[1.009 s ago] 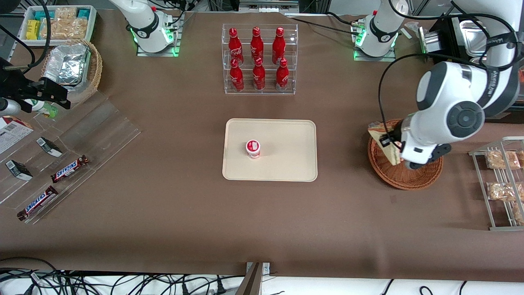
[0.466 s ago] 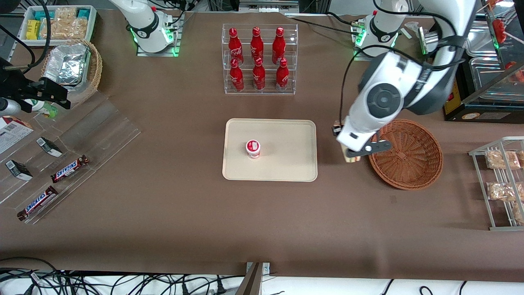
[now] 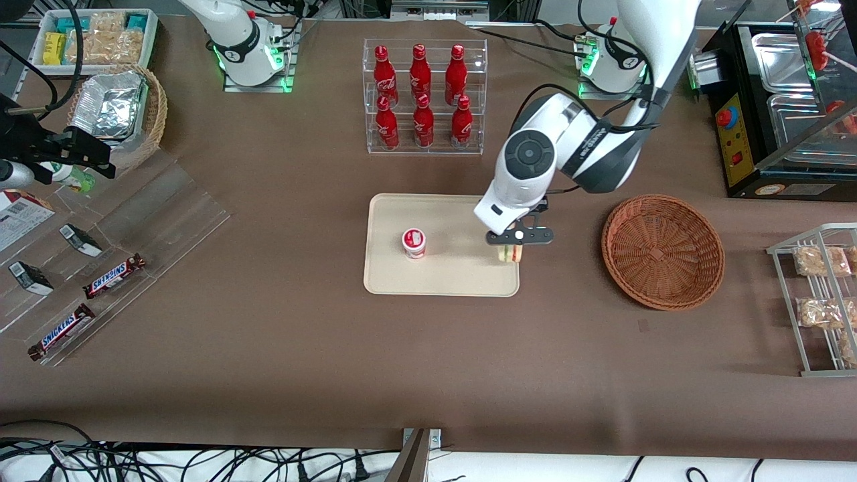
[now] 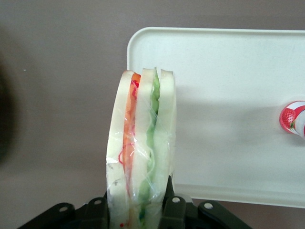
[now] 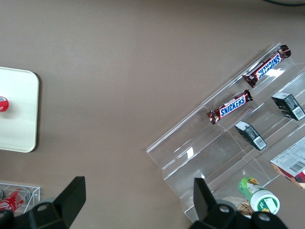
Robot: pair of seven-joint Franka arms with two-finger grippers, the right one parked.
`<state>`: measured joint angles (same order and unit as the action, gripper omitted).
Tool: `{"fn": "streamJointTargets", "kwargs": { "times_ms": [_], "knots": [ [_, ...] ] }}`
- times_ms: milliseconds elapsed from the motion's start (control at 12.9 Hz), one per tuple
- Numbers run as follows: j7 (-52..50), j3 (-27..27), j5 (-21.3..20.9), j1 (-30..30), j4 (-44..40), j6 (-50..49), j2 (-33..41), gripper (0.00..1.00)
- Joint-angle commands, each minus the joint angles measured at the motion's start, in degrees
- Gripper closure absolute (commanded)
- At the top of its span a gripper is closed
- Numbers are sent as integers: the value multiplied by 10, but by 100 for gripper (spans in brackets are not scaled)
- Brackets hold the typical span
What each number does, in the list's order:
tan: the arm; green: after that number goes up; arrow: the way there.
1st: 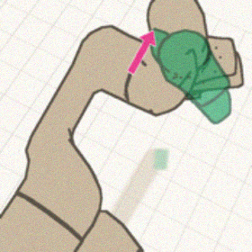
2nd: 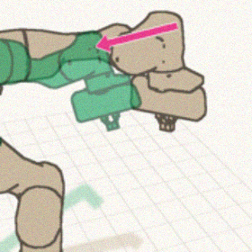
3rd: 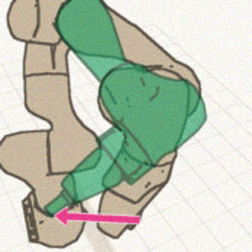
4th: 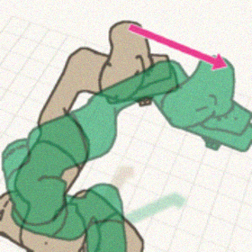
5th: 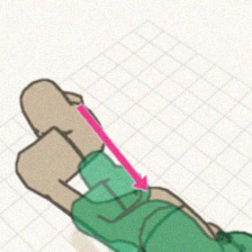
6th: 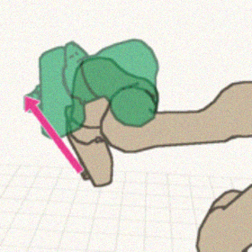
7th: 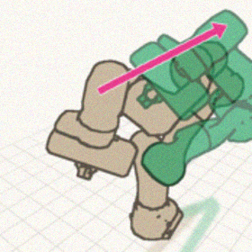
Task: Place sandwich from basket to tray
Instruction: 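Lower the sandwich onto the tray beside the red-capped bottle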
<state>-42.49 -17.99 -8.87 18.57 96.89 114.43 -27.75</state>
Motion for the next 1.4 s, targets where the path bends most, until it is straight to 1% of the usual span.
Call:
{"fn": "streamJointTargets", "kwargs": {
  "times_ms": [0,78,543,621,776,853,1241,1319],
  "knots": [
    [-75,2,-70,30,-16,23,-39,61],
    [-93,1,-88,37,-16,28,-49,62],
    [-109,5,-91,63,-18,56,-84,62],
    [-116,7,-98,70,-18,61,-88,62],
    [-149,7,-135,74,-19,62,-99,62],
    [-153,6,-140,74,-19,62,-102,62],
    [-153,7,-139,74,-20,62,-106,61],
    [-153,6,-140,74,-30,62,-107,60]
  ]
}}
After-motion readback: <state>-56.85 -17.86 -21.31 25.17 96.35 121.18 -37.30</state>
